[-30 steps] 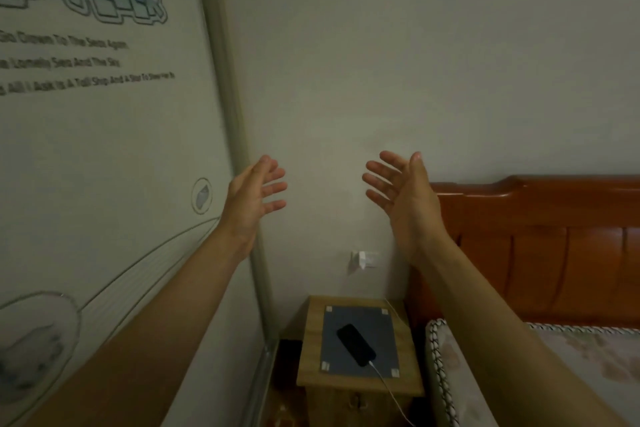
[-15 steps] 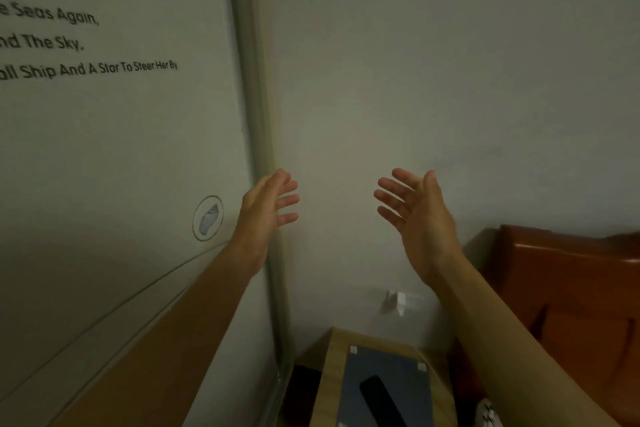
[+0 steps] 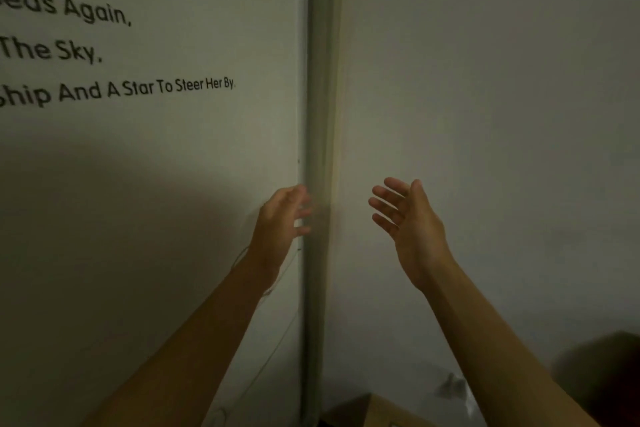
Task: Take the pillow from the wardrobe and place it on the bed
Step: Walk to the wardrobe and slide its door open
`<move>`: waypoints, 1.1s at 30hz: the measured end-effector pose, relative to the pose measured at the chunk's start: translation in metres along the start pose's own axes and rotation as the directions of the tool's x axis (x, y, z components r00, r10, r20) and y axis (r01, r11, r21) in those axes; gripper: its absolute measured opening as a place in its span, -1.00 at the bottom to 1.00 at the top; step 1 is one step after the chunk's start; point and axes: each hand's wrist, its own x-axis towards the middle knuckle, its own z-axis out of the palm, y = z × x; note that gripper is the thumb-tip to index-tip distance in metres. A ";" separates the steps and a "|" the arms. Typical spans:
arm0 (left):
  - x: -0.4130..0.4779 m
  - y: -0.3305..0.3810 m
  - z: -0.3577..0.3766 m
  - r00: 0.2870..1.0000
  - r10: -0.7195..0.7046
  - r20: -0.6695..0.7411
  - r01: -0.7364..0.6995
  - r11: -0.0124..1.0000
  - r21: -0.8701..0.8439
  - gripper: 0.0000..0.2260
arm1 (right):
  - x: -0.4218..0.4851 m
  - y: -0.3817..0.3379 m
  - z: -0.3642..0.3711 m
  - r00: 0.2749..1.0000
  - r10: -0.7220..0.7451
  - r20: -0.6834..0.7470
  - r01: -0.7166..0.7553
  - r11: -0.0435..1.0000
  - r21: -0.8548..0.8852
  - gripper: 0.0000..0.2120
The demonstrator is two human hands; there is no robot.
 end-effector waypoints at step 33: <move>0.102 -0.022 0.000 0.909 0.308 0.279 -0.136 -0.415 0.900 -0.58 | 0.198 0.117 0.096 0.974 -0.122 0.190 0.147 0.981 -0.126 -0.78</move>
